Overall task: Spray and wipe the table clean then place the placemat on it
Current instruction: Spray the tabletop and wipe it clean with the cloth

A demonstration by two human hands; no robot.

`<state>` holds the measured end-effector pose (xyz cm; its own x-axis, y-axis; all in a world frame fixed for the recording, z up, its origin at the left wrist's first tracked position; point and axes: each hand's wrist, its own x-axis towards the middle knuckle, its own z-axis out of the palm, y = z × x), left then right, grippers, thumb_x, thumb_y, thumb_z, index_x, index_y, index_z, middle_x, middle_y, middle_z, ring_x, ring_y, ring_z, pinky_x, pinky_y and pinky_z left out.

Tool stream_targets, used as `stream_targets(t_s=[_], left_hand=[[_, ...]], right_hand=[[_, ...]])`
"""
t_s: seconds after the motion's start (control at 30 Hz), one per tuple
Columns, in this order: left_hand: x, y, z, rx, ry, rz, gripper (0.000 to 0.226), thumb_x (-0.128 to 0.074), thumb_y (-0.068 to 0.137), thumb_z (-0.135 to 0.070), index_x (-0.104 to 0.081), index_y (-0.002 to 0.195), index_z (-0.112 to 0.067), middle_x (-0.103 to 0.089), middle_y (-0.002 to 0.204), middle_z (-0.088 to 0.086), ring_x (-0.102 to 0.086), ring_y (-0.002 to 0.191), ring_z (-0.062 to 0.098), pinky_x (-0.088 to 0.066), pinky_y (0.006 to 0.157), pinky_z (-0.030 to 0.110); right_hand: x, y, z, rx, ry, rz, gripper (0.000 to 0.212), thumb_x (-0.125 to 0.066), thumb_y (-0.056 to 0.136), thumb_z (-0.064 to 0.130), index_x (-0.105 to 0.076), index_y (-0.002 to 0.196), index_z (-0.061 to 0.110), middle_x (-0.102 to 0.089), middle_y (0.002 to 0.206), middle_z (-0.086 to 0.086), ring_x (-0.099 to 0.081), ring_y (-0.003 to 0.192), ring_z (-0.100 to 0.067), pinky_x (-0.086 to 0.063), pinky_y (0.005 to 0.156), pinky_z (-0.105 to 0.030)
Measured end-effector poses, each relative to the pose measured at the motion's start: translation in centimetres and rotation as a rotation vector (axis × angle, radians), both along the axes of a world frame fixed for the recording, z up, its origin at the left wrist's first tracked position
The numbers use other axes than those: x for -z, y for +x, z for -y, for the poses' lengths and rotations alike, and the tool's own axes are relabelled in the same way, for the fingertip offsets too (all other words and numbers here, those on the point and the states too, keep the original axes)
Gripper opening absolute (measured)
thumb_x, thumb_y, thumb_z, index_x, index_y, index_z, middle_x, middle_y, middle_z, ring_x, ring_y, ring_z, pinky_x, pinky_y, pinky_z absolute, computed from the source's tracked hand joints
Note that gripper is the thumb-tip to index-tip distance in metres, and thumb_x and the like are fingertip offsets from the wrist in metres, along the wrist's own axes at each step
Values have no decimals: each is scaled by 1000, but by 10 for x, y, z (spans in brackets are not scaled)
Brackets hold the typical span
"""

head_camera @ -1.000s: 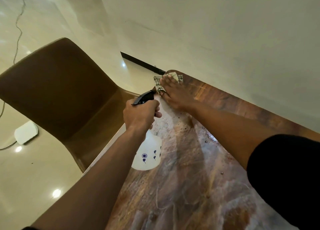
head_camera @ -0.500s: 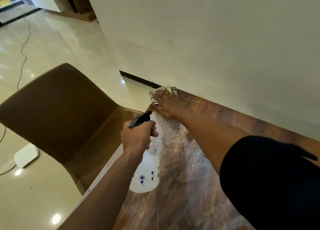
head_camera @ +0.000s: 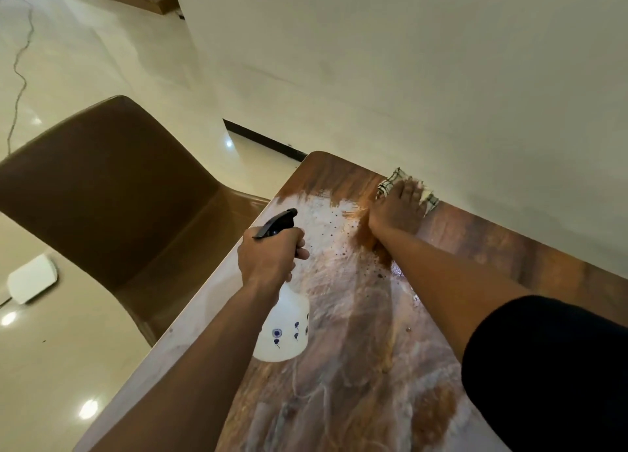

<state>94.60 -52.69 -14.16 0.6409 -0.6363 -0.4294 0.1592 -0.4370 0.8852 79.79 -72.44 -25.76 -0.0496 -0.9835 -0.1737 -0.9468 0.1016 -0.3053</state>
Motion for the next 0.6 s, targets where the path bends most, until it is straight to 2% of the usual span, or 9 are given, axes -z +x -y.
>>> stream_targets(t_s=[0.07, 0.13, 0.2, 0.3, 0.37, 0.47, 0.53, 0.6], left_hand=[[4, 3, -7, -5, -4, -7, 22, -77, 92, -13, -57, 92, -23, -77, 79, 14, -72, 72, 30, -47, 54, 30], [7, 9, -14, -16, -13, -13, 27, -78, 92, -15, -53, 98, -22, -77, 83, 15, -73, 73, 29, -47, 54, 30], [9, 15, -21, -28, -18, 3, 31, -78, 92, -15, -50, 103, -23, -77, 85, 16, -72, 71, 28, -46, 52, 29], [8, 23, -29, -54, -27, 40, 33, -76, 93, -11, -47, 89, -26, -75, 80, 15, -68, 73, 30, -44, 55, 31], [7, 26, -35, -67, -20, 53, 33, -76, 92, -10, -47, 88, -25, -76, 80, 15, -65, 73, 29, -43, 55, 31], [8, 31, -42, -77, -13, 62, 21, -76, 90, -13, -57, 100, -13, -78, 79, 16, -62, 62, 23, -43, 50, 30], [10, 32, -47, -52, 9, 65, 28, -76, 90, -16, -64, 112, -3, -78, 77, 14, -61, 53, 17, -43, 46, 29], [13, 33, -51, -60, 28, 52, 24, -77, 90, -16, -68, 107, -1, -78, 75, 13, -62, 56, 20, -42, 46, 28]], right_hand=[[1, 10, 2, 77, 29, 12, 72, -31, 107, 45, -5, 165, 11, 5, 173, -9, 10, 159, -29, 4, 127, -49], [-2, 28, 3, 33, 38, 15, 69, -31, 107, 41, -6, 165, 13, 4, 173, -9, 10, 159, -30, 7, 125, -49], [-3, 49, -1, -118, 6, 20, 68, -32, 107, 44, -9, 165, 15, 0, 173, -8, 5, 159, -30, 6, 125, -48], [-1, 91, -23, -475, -46, -18, 67, -31, 108, 48, -11, 165, 20, -3, 172, -5, 1, 159, -29, -3, 128, -50], [-2, 118, -47, -692, -66, 2, 64, -30, 108, 44, -11, 165, 22, -4, 173, -4, 1, 159, -26, 0, 127, -47], [-2, 137, -86, -972, -57, 18, 64, -29, 108, 41, -8, 165, 20, -1, 173, -4, 5, 159, -23, 2, 128, -47], [2, 133, -96, -1041, -28, -3, 66, -27, 109, 43, -2, 165, 20, 5, 173, -3, 9, 159, -20, 1, 128, -47], [1, 120, -89, -980, -9, 22, 66, -23, 109, 46, 2, 165, 20, 8, 172, -2, 10, 159, -20, -1, 129, -47]])
